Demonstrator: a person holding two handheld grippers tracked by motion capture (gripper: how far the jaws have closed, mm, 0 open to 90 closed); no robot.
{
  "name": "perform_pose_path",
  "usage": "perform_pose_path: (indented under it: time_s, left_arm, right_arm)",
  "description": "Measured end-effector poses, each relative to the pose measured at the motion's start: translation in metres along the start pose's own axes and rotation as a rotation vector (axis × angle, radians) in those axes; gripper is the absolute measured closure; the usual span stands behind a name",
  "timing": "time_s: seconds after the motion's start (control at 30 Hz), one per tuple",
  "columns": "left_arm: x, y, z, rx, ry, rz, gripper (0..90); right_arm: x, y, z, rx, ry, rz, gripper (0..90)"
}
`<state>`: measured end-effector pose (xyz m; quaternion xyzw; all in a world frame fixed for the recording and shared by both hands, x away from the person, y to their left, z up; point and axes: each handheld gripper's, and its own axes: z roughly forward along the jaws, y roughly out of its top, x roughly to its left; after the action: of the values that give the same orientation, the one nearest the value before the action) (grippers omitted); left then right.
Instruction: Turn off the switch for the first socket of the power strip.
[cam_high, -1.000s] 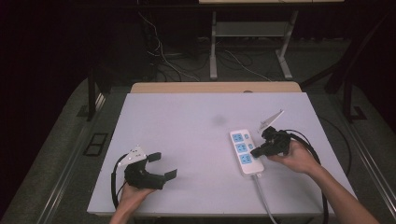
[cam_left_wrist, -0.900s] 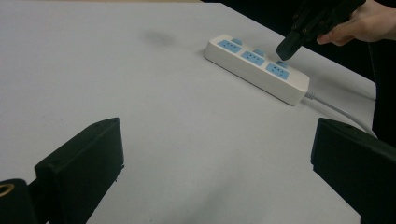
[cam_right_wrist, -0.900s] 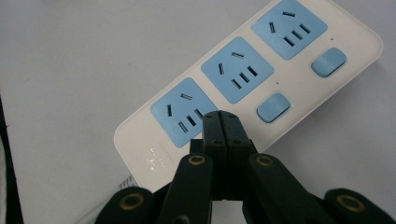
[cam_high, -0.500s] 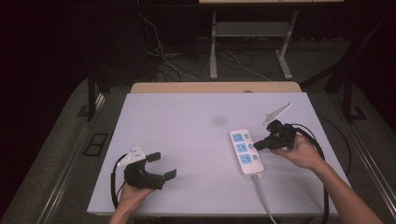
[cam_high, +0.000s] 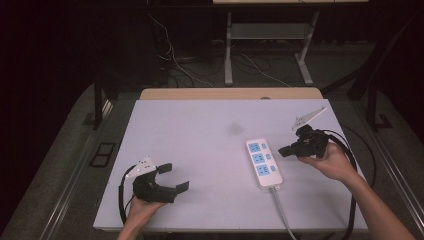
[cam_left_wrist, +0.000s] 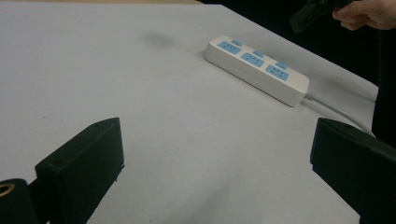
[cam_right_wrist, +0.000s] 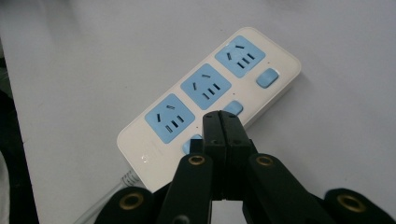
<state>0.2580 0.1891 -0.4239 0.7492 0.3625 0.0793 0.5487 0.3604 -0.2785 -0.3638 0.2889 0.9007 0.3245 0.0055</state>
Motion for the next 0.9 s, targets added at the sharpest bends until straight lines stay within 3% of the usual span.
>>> perform_pose_path:
  time_s: [0.33, 0.5, 0.7, 0.9]
  left_arm:
    - [0.000, 0.000, -0.001, -0.008, 0.001, -0.002, 1.3]
    - [0.000, 0.000, -0.002, -0.013, 0.002, -0.006, 1.3]
    - [0.001, 0.000, -0.003, -0.017, 0.003, -0.010, 1.4]
    - [0.001, 0.000, -0.003, -0.019, 0.004, -0.008, 1.3]
  right_arm:
    - [-0.004, -0.012, -0.021, -0.057, -0.041, 0.053, 89.4]
    - [-0.001, -0.022, -0.029, -0.095, -0.054, 0.086, 83.6]
    - [0.004, -0.034, -0.037, -0.136, -0.074, 0.124, 72.6]
    - [0.009, -0.044, -0.042, -0.182, -0.126, 0.165, 53.6]
